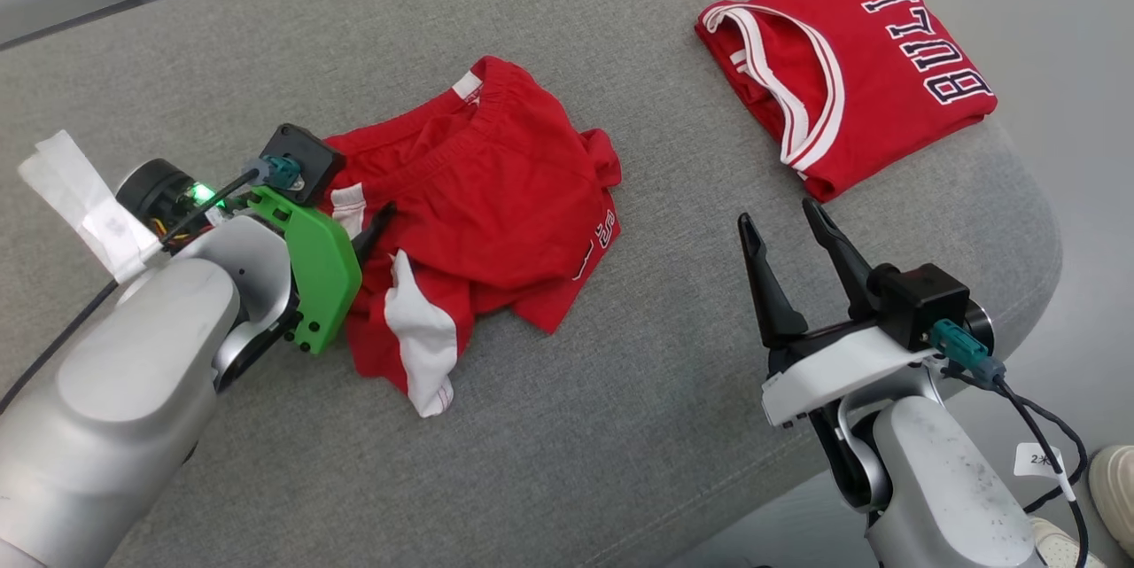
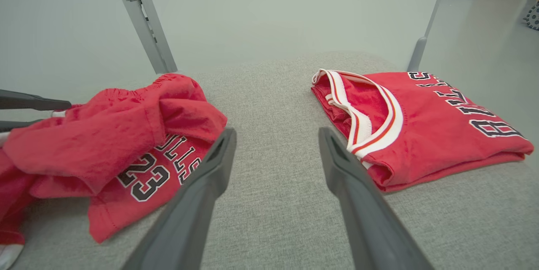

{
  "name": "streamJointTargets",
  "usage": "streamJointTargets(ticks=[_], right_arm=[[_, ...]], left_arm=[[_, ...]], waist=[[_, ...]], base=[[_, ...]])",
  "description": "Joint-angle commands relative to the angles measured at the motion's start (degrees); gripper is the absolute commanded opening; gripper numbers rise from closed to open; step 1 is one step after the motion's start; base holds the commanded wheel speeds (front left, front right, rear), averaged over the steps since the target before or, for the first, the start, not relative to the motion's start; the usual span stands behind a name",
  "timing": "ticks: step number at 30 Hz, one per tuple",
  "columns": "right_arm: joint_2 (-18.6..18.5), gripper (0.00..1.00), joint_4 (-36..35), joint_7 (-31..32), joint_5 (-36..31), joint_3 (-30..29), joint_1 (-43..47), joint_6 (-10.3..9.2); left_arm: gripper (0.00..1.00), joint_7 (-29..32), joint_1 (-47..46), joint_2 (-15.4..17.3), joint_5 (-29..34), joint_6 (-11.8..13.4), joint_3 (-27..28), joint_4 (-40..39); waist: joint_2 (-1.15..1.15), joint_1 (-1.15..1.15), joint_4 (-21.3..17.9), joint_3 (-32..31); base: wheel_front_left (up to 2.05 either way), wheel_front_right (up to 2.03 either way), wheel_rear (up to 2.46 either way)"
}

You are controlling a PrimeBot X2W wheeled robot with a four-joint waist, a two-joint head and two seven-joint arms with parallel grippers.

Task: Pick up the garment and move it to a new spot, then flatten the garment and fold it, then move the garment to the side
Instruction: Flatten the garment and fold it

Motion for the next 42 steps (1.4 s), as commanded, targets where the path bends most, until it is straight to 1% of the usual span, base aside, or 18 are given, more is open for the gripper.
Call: streamJointTargets(ticks=[1, 6, 8, 10, 12, 16, 18, 21, 25, 29, 31, 34, 36, 38, 39, 41, 42], right_arm=[[0.1, 1.0, 0.2, -0.4, 0.2, 0.3, -0.7, -0.09], [0.1, 1.0, 0.5, -0.5, 0.6, 0.8, -1.2, -0.09], [0.1, 1.0, 0.6, -0.6, 0.6, 0.7, -1.4, -0.09], [0.1, 1.0, 0.7, -0.6, 0.6, 0.6, -1.6, -0.09], [0.1, 1.0, 0.8, -0.7, 0.4, 0.4, -1.7, -0.09], [0.1, 1.0, 0.9, -0.7, -0.1, 0.0, -1.5, -0.09], [0.0, 1.0, 1.0, -0.7, -0.2, -0.1, -1.4, -0.09], [-0.1, 1.0, 1.1, -0.5, -0.1, -0.2, -1.0, -0.09], [-0.1, 1.0, 1.1, -0.3, -0.2, -0.2, -0.6, -0.09], [-0.1, 1.0, 1.1, -0.1, 0.0, -0.2, -0.2, -0.09], [-0.1, 1.0, 1.1, 0.1, 0.0, -0.4, 0.0, -0.09], [-0.1, 1.0, 1.2, 0.1, 0.1, -0.8, 0.6, -0.09], [0.0, 1.0, 1.2, 0.1, 0.2, -1.2, 1.0, -0.09], [0.0, 1.0, 1.2, 0.0, 0.3, -1.5, 1.1, -0.09], [0.0, 1.0, 1.2, 0.0, 0.3, -1.6, 1.2, -0.09], [0.0, 1.0, 1.2, -0.1, 0.4, -1.9, 1.7, -0.09], [0.0, 1.0, 1.2, -0.1, 0.4, -1.9, 1.8, -0.09]], left_arm=[[1.0, 0.0, -1.1, 0.4, -0.1, -0.1, -1.0, 1.1], [1.0, 1.7, -2.5, -0.4, -3.6, -0.1, -5.8, 2.7], [0.0, 2.3, -3.0, -0.5, -4.7, -0.1, -7.9, 2.8], [0.0, 2.3, -3.6, -0.9, -6.4, -0.1, -9.4, 3.0], [0.0, 0.8, -4.5, -1.2, -7.3, -0.1, -10.3, 3.0], [0.0, -4.3, -6.1, -2.9, -9.3, -0.1, -9.6, 3.2], [0.0, -7.6, -6.9, -4.3, -11.1, -0.1, -7.9, 3.3], [0.0, -12.6, -7.8, -7.7, -15.6, -0.1, -3.8, 2.5], [0.0, -17.2, -9.5, -11.5, -19.8, -0.1, 0.5, 1.5], [0.0, -18.0, -11.0, -15.6, -24.2, -0.1, 3.4, 0.0], [0.0, -18.6, -11.7, -17.5, -25.6, 1.2, 4.9, -0.5], [0.0, -20.0, -11.6, -21.3, -29.1, 4.2, 8.1, -0.4], [0.0, -20.8, -10.4, -22.7, -31.1, 6.8, 10.0, 0.7], [0.0, -21.4, -8.4, -23.4, -32.2, 9.4, 10.7, 2.3], [0.0, -21.5, -7.5, -23.6, -32.6, 10.1, 10.8, 3.1], [0.0, -21.2, -5.6, -23.2, -32.7, 11.4, 10.4, 5.2], [0.0, -20.9, -4.4, -22.4, -32.1, 11.9, 9.7, 6.7]], waist=[[0.0, 0.0, -0.4, 0.6], [0.0, 0.0, -0.5, 1.2], [0.0, 0.0, -0.4, 1.3], [0.0, 0.0, -0.2, 1.3], [0.0, 0.0, 0.0, 1.0], [0.0, 0.0, 1.0, 0.3], [0.0, 0.0, 1.6, -0.3], [0.0, 0.0, 2.9, -1.3], [0.0, 0.0, 4.3, -2.9], [0.0, 0.0, 5.2, -4.5], [0.0, 0.0, 5.7, -5.2], [0.0, 0.0, 6.5, -6.0], [0.0, 0.0, 7.2, -6.4], [0.0, 0.0, 8.0, -6.7], [0.0, 0.0, 8.3, -6.8], [0.0, 0.0, 9.3, -7.1], [0.0, 0.0, 9.8, -7.3]], base=[[0.0, 0.0, 0.0], [0.0, 0.0, 0.0], [0.0, 0.0, 0.0], [0.0, 0.0, 0.0], [0.0, 0.0, 0.0], [0.0, 0.0, 0.0], [0.0, 0.0, 0.0], [0.0, 0.0, 0.0], [0.0, 0.0, 0.0], [0.0, 0.0, 0.0], [0.0, 0.0, 0.0], [0.0, 0.0, 0.0], [0.0, 0.0, 0.0], [0.0, 0.0, 0.0], [0.0, 0.0, 0.0], [0.0, 0.0, 0.0], [0.0, 0.0, 0.0]])
